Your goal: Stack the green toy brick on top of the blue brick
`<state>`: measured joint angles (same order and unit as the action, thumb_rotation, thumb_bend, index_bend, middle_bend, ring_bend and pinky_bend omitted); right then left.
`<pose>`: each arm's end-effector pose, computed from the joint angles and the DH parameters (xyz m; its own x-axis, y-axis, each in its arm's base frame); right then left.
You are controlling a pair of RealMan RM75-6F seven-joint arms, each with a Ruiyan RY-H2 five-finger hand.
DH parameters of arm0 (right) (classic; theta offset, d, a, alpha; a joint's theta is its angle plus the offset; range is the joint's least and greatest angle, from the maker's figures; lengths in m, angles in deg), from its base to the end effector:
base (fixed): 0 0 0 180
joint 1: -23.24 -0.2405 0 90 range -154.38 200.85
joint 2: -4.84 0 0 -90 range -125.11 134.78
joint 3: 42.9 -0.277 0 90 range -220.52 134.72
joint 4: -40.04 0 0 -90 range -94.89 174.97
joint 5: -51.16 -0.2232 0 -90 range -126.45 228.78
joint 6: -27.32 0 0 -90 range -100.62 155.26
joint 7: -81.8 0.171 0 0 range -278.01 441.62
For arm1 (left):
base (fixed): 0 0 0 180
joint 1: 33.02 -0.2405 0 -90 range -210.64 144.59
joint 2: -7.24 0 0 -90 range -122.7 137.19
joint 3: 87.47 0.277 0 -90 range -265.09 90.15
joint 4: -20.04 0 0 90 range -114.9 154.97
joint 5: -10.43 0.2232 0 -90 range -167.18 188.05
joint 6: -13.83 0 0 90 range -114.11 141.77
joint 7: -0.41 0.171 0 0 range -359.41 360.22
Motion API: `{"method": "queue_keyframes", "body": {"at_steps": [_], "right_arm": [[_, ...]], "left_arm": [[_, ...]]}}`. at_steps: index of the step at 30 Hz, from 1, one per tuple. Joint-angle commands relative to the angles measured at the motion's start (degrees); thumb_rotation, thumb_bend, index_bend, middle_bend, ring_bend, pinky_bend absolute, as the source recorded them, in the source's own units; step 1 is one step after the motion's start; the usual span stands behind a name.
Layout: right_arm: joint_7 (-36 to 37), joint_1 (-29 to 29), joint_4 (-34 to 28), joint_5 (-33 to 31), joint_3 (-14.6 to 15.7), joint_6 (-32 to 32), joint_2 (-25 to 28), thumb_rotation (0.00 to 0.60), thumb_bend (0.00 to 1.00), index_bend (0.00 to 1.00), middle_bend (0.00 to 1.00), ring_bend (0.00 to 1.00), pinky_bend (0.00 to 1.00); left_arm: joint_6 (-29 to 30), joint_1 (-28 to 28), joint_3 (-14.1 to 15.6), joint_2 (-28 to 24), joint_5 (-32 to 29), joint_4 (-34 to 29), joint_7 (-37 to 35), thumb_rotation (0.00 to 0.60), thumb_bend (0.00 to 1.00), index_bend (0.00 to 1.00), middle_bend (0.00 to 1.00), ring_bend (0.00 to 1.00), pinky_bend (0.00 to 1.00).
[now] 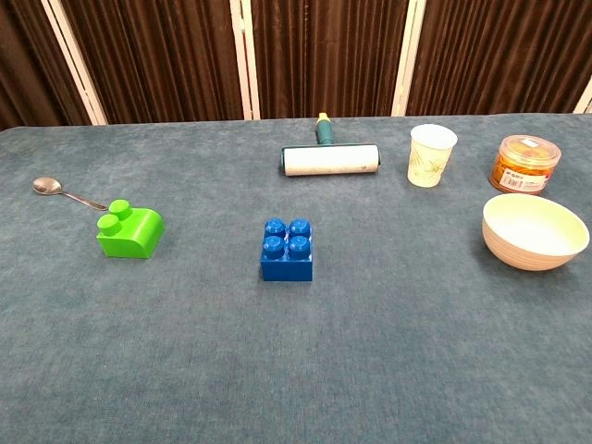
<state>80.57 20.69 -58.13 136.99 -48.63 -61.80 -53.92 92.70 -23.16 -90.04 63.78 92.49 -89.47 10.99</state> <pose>-0.3185 -0.2065 0.1968 0.4046 0.1004 0.9090 -0.9142 0.0193 0.4048 -0.2762 0.2278 0.1566 0.4117 0.1010 0.9057 0.9112 -0.0634 -0.4071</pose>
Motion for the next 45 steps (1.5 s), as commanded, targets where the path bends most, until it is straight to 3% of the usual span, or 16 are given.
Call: {"method": "queue_keyframes", "body": {"at_steps": [1,9,13,19,23,28,33,37,45], "right_arm": [[0.11,0.10,-0.04,-0.13,0.00,-0.04,0.03,0.600,0.00,0.00,0.00,0.00,0.00],[0.37,0.44,-0.07,-0.03,0.18,-0.34,0.18,0.600,0.00,0.00,0.00,0.00,0.00],[0.52,0.26,-0.45,0.08,-0.11,-0.43,0.30,0.600,0.00,0.00,0.00,0.00,0.00],[0.49,-0.76,-0.16,-1.32,-1.07,0.95,0.20,0.600,0.00,0.00,0.00,0.00,0.00],[-0.77,-1.20,0.01,-2.40,-1.94,0.98,-0.14,0.600,0.00,0.00,0.00,0.00,0.00],[-2.38,-1.60,0.47,-4.20,-2.52,1.74,-0.70,0.600,0.00,0.00,0.00,0.00,0.00],[-4.01,-1.79,0.91,-5.13,-2.54,2.22,-1.36,0.600,0.00,0.00,0.00,0.00,0.00],[-5.42,-1.81,0.99,-5.23,-2.32,2.23,-1.88,0.600,0.00,0.00,0.00,0.00,0.00],[-6.29,-1.90,1.16,-5.83,-2.33,2.52,-2.28,0.600,0.00,0.00,0.00,0.00,0.00]], "left_arm": [[0.00,0.03,0.06,-0.07,0.16,-0.10,0.13,0.600,0.00,0.00,0.00,0.00,0.00],[-0.74,0.37,0.17,0.07,-0.19,0.20,0.89,0.600,0.00,0.00,0.00,0.00,0.00],[-6.71,4.29,-1.78,1.92,-3.79,2.34,0.72,0.600,0.00,0.00,0.00,0.00,0.00],[-19.70,15.84,-8.21,12.34,-12.98,13.69,2.19,0.600,0.00,0.00,0.00,0.00,0.00],[-26.43,22.59,-10.01,18.91,-17.88,21.10,5.96,0.600,0.00,0.00,0.00,0.00,0.00],[-29.26,25.87,-9.92,21.47,-20.73,24.75,8.96,0.600,0.00,0.00,0.07,0.05,0.09],[-35.43,28.70,-9.29,22.15,-23.07,27.61,7.93,0.600,0.00,0.15,0.23,0.20,0.23],[-39.65,30.17,-8.07,21.00,-23.78,28.64,6.31,0.600,0.00,0.20,0.27,0.23,0.26],[-38.78,31.04,-7.28,23.85,-22.25,33.10,3.24,0.600,0.00,0.21,0.28,0.24,0.27]]}}
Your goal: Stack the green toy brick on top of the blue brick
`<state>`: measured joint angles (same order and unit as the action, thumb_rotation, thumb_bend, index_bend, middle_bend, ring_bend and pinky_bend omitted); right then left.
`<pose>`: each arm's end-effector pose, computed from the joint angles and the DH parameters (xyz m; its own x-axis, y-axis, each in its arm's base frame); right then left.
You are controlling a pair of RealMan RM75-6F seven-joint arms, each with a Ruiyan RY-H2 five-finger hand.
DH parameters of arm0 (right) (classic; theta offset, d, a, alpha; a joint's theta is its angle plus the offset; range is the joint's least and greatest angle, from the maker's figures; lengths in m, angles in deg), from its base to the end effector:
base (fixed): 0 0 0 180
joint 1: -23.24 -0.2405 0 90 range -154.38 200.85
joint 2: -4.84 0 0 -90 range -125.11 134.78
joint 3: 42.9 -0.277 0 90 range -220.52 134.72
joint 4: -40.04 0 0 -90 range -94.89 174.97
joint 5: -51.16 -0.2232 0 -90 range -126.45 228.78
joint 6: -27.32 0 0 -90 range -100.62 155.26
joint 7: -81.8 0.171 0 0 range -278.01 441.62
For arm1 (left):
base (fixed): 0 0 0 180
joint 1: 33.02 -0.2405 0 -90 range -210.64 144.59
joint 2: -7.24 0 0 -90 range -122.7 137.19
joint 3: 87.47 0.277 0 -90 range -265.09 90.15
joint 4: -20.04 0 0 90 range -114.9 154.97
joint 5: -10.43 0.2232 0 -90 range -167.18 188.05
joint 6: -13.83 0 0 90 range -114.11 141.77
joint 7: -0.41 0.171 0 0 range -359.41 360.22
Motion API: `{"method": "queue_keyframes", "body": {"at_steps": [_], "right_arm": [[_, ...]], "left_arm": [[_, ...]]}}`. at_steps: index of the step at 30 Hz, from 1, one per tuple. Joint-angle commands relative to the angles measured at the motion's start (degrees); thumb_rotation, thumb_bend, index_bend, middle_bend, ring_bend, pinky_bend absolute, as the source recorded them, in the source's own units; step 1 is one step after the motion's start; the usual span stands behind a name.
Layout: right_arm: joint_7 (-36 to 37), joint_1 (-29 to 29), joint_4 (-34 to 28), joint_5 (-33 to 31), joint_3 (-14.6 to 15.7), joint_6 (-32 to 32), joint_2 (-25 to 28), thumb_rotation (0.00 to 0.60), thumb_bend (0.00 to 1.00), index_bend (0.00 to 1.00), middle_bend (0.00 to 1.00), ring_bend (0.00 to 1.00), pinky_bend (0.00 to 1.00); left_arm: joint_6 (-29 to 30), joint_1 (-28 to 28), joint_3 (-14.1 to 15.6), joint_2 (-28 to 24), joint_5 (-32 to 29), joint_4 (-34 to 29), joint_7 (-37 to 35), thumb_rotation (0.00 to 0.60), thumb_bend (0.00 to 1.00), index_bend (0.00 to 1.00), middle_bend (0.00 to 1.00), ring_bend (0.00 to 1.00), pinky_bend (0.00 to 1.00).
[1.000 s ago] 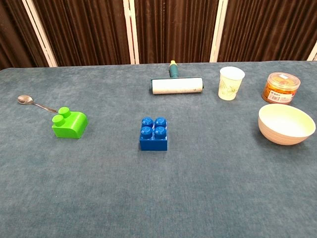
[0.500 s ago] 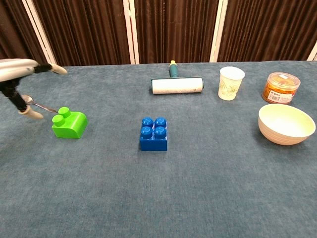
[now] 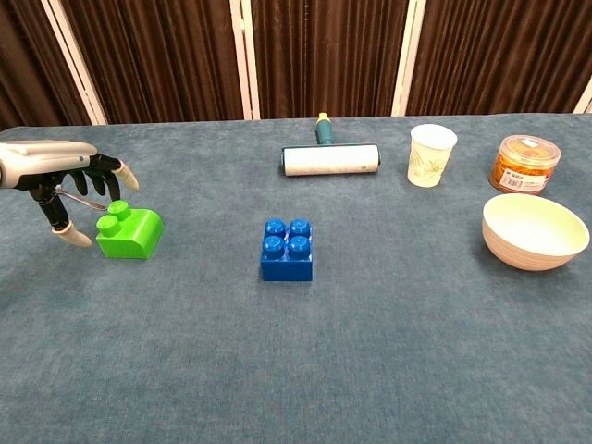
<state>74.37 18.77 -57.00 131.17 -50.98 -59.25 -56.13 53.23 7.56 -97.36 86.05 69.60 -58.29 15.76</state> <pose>-0.3279 -0.2257 0.1923 0.4738 0.0973 0.8753 -0.8798 0.0956 0.4656 -0.2497 0.4109 0.0090 0.5172 0.4203 0.7455 0.8558 -0.2399 -0.4584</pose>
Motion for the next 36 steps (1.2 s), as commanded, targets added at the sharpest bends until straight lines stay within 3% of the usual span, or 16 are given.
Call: {"method": "queue_keyframes", "body": {"at_steps": [1,13,16,18,21,29,36], "right_arm": [[-0.11,0.03,0.10,-0.01,0.04,-0.04,-0.10,0.600,0.00,0.00,0.00,0.00,0.00],[0.18,-0.09,0.63,-0.53,-0.07,0.37,-0.19,0.600,0.00,0.00,0.00,0.00,0.00],[0.18,-0.11,0.68,-0.61,-0.08,0.43,-0.21,0.600,0.00,0.00,0.00,0.00,0.00],[0.18,-0.14,0.75,-0.72,-0.10,0.51,-0.23,0.600,0.00,0.00,0.00,0.00,0.00],[0.33,-0.15,0.70,-0.87,-0.15,0.62,-0.10,0.600,0.00,0.00,0.00,0.00,0.00],[1.14,-0.04,0.57,-0.89,-0.29,0.42,0.16,0.600,0.00,0.00,0.00,0.00,0.00],[1.87,0.18,-0.03,-0.28,-0.33,-0.20,0.70,0.600,0.00,0.00,0.00,0.00,0.00]], "left_arm": [[0.94,0.38,0.00,2.15,0.91,2.70,-2.13,0.600,0.00,0.21,0.28,0.24,0.27],[-0.38,1.76,0.72,5.85,2.43,7.14,-6.47,0.600,0.00,0.22,0.29,0.24,0.27],[-0.99,2.25,1.02,6.25,2.13,7.56,-6.17,0.600,0.04,0.29,0.34,0.29,0.32],[-1.33,2.63,1.14,6.55,1.42,7.62,-5.82,0.600,0.10,0.39,0.42,0.36,0.38],[-1.46,2.78,1.17,6.26,0.50,6.42,-5.69,0.600,0.13,0.43,0.45,0.39,0.41],[3.77,2.50,-1.50,1.80,0.94,-3.95,-6.41,0.600,0.12,0.43,0.45,0.39,0.41],[7.58,4.42,-4.50,-0.10,-3.02,-15.05,-2.55,0.600,0.12,0.43,0.45,0.39,0.41]]}}
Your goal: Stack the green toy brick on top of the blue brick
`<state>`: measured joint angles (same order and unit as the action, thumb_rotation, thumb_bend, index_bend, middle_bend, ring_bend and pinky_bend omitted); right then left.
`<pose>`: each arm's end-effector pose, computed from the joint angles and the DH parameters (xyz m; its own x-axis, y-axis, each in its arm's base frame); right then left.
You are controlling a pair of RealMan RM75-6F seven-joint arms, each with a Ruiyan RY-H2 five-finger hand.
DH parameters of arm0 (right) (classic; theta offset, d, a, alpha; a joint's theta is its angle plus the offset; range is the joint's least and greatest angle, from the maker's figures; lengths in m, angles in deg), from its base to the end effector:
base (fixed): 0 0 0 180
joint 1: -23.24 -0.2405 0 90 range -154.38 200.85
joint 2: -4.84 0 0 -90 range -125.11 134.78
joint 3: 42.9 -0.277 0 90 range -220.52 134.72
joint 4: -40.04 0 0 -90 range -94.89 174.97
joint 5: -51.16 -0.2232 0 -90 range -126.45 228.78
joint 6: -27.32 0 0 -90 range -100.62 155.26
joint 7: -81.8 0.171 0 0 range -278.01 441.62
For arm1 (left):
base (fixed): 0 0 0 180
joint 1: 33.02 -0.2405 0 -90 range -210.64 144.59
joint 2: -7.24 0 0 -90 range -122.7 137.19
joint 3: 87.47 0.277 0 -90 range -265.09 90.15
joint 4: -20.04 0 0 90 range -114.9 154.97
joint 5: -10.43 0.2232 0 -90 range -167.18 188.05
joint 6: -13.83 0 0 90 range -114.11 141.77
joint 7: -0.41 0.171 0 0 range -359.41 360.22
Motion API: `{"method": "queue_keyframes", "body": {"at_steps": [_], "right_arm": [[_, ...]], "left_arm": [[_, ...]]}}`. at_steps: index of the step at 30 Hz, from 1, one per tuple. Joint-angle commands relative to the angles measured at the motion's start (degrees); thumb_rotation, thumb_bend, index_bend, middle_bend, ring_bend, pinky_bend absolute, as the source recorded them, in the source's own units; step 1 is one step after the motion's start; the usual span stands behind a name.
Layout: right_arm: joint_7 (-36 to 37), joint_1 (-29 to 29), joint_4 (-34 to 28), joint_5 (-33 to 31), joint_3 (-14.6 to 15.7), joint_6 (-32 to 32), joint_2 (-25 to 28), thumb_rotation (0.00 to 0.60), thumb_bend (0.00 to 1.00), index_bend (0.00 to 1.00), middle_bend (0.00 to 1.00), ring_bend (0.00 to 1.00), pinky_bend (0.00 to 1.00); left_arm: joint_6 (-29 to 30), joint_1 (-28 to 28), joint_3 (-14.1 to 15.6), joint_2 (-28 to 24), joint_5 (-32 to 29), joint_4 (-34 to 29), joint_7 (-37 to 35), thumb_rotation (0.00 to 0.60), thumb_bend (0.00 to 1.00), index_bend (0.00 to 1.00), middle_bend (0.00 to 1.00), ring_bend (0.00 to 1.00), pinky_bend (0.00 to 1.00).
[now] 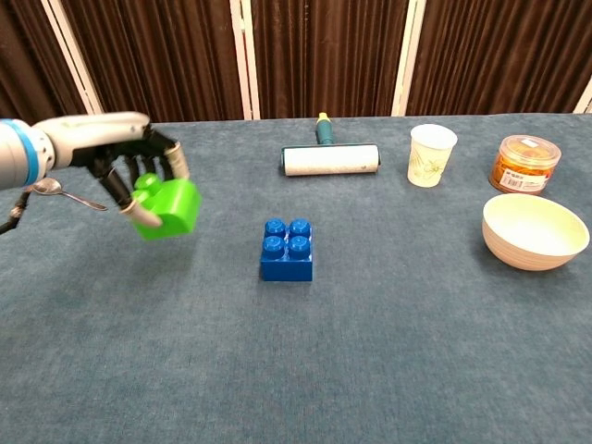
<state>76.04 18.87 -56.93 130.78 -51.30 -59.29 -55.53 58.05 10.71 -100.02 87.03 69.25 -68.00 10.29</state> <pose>-0.3294 -0.2262 0.1975 0.4574 0.1056 0.8829 -0.8882 0.1013 0.4481 -0.1690 0.4027 -0.0055 0.3306 0.4110 0.8496 0.9296 -0.2971 -0.2180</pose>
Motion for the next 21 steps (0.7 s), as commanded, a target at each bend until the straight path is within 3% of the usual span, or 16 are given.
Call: {"method": "queue_keyframes", "body": {"at_steps": [1,7,14,21], "right_arm": [[0.35,0.13,-0.14,0.14,-0.04,-0.26,0.13,0.600,0.00,0.00,0.00,0.00,0.00],[1.65,0.30,-0.05,0.07,-0.22,-0.38,0.70,0.600,0.00,0.00,0.00,0.00,0.00],[2.50,0.64,-0.08,-0.23,-0.37,-0.69,1.18,0.600,0.00,0.00,0.00,0.00,0.00],[3.10,0.88,0.16,-0.75,-0.48,-0.70,1.39,0.600,0.00,0.00,0.00,0.00,0.00]], "left_arm": [[3.47,1.75,-1.99,-0.92,-3.74,-6.77,4.46,0.600,0.13,0.43,0.45,0.39,0.41],[8.27,7.62,-3.26,2.99,-14.44,-12.53,16.51,0.600,0.12,0.43,0.45,0.39,0.41],[12.44,14.95,-4.06,9.89,-27.49,-10.90,26.17,0.600,0.12,0.43,0.45,0.39,0.41],[13.15,18.45,-3.80,13.73,-32.00,-7.19,28.68,0.600,0.12,0.43,0.46,0.39,0.41]]}}
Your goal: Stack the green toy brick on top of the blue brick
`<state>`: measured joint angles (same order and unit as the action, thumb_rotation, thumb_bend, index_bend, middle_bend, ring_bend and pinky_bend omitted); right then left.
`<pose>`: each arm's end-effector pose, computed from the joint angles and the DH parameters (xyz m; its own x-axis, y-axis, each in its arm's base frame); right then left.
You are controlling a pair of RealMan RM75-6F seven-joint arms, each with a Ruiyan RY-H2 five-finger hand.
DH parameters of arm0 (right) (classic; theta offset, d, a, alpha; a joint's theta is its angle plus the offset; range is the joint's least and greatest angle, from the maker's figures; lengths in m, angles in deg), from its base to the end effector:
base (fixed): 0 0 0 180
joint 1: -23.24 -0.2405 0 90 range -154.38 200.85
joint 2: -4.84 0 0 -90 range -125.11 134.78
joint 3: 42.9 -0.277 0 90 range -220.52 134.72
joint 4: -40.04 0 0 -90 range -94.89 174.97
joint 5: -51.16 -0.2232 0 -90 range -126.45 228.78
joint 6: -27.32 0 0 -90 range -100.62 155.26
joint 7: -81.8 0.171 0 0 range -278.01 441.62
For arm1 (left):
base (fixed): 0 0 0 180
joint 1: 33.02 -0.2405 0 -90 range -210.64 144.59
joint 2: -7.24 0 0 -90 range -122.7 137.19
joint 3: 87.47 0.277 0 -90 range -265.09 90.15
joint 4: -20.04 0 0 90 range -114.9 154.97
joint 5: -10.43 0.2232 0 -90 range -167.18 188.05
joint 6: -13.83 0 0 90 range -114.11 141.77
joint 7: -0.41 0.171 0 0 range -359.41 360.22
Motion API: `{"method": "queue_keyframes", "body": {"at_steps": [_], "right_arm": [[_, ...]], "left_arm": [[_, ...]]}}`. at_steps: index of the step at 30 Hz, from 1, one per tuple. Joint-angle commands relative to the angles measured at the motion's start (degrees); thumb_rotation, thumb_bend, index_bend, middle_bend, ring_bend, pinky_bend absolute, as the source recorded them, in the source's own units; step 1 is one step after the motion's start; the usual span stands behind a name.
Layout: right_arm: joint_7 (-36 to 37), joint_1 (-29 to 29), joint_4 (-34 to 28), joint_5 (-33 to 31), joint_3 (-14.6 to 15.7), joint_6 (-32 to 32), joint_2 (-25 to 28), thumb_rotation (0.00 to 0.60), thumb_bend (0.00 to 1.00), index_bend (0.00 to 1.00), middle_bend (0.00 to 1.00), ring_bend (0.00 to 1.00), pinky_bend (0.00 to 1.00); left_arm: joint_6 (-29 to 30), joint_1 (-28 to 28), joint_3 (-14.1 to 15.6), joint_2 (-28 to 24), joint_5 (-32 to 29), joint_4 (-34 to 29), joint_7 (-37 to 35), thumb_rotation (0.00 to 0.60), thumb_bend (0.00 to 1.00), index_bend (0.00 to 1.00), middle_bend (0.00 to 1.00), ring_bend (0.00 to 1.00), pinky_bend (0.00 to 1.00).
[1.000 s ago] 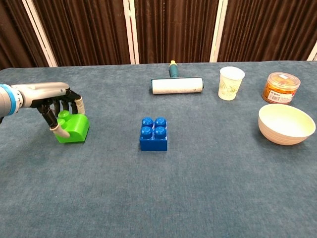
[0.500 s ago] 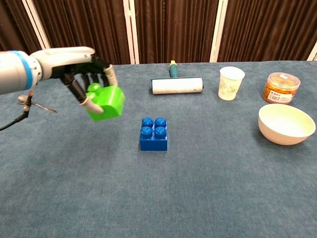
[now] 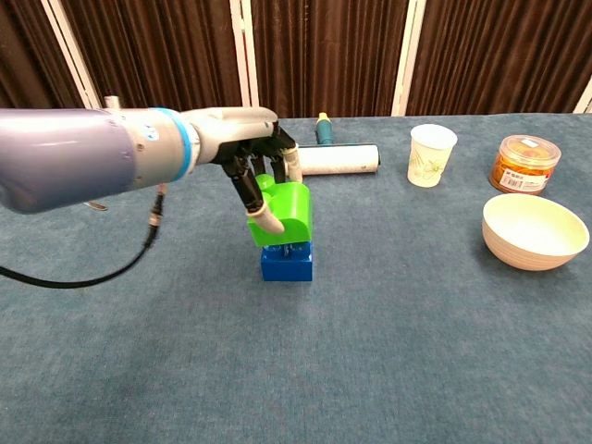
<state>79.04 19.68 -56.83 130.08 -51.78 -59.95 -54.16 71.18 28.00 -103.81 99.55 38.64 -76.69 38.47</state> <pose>-0.3340 -0.2228 0.2100 0.4340 0.1255 0.8921 -0.8992 0.1211 0.4204 -0.0335 0.3859 -0.0698 0.3712 0.4267 0.8247 0.9127 -0.3310 -0.2396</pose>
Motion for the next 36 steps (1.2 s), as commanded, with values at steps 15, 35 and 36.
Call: {"method": "queue_keyframes", "body": {"at_steps": [15,35,36], "right_arm": [[-0.03,-0.13,0.39,-0.41,-0.11,0.43,-0.14,0.600,0.00,0.00,0.00,0.00,0.00],[-0.21,-0.20,0.52,-0.70,-0.14,0.72,-0.26,0.600,0.00,0.00,0.00,0.00,0.00],[-0.18,-0.20,0.53,-0.71,-0.13,0.73,-0.25,0.600,0.00,0.00,0.00,0.00,0.00]], "left_arm": [[-2.73,2.28,1.07,1.65,-2.14,5.50,-1.52,0.600,0.12,0.43,0.46,0.39,0.41],[-7.10,3.33,3.93,3.58,1.52,11.48,-4.74,0.600,0.12,0.43,0.45,0.39,0.40],[-7.10,3.37,4.07,3.72,1.61,11.68,-4.69,0.600,0.12,0.43,0.45,0.38,0.40]]}}
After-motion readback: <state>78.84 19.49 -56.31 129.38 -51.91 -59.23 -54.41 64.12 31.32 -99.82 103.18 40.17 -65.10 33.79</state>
